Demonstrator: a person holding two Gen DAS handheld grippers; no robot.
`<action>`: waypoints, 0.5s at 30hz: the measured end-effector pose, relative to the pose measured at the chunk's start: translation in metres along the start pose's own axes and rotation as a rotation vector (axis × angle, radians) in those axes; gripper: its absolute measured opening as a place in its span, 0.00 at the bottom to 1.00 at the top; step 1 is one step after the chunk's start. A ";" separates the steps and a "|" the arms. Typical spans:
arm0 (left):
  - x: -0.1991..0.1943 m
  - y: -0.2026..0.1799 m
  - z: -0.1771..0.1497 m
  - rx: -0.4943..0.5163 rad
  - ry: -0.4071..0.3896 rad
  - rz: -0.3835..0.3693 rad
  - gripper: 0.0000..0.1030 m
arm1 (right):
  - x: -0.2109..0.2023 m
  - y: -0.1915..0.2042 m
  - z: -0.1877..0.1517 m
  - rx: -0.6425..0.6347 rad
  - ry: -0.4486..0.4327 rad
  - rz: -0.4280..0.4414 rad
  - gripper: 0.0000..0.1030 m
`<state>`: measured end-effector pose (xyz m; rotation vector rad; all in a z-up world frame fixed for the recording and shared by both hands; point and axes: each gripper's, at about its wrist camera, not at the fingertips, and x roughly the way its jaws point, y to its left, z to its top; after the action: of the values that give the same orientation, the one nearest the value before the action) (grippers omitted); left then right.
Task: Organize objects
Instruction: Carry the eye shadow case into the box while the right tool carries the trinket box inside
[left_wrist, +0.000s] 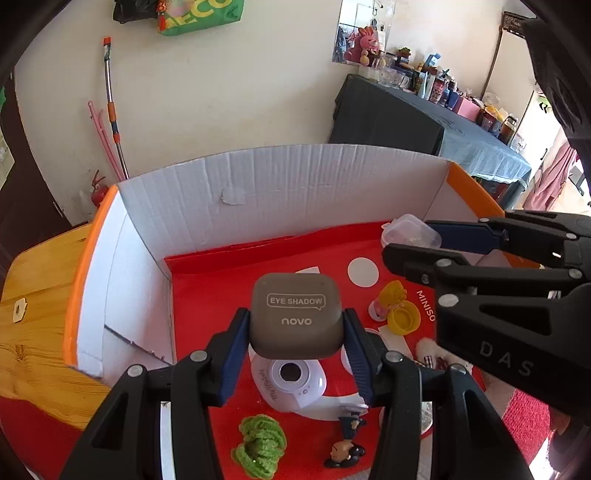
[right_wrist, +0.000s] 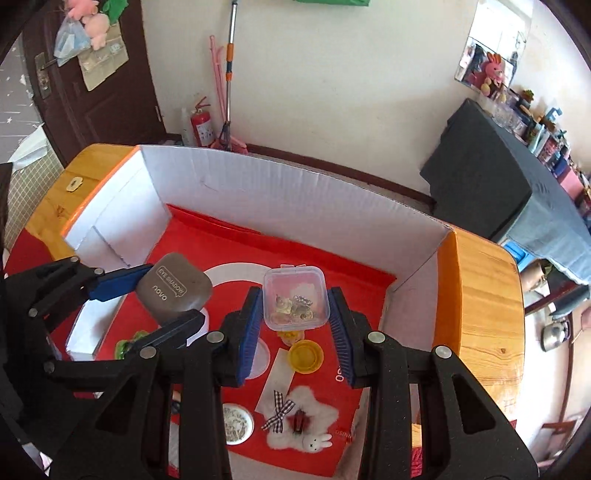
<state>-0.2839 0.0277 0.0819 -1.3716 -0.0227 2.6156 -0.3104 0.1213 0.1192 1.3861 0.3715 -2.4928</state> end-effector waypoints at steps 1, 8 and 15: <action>0.003 0.000 0.001 -0.006 0.005 0.003 0.51 | 0.004 -0.002 0.002 0.015 0.011 0.006 0.33; 0.028 0.002 0.007 -0.042 0.048 0.014 0.51 | 0.037 -0.014 0.010 0.073 0.104 -0.006 0.33; 0.047 0.006 0.006 -0.067 0.107 0.012 0.51 | 0.059 -0.019 0.012 0.098 0.163 -0.017 0.33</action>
<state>-0.3158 0.0301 0.0469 -1.5373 -0.0876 2.5688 -0.3560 0.1291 0.0769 1.6370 0.2985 -2.4486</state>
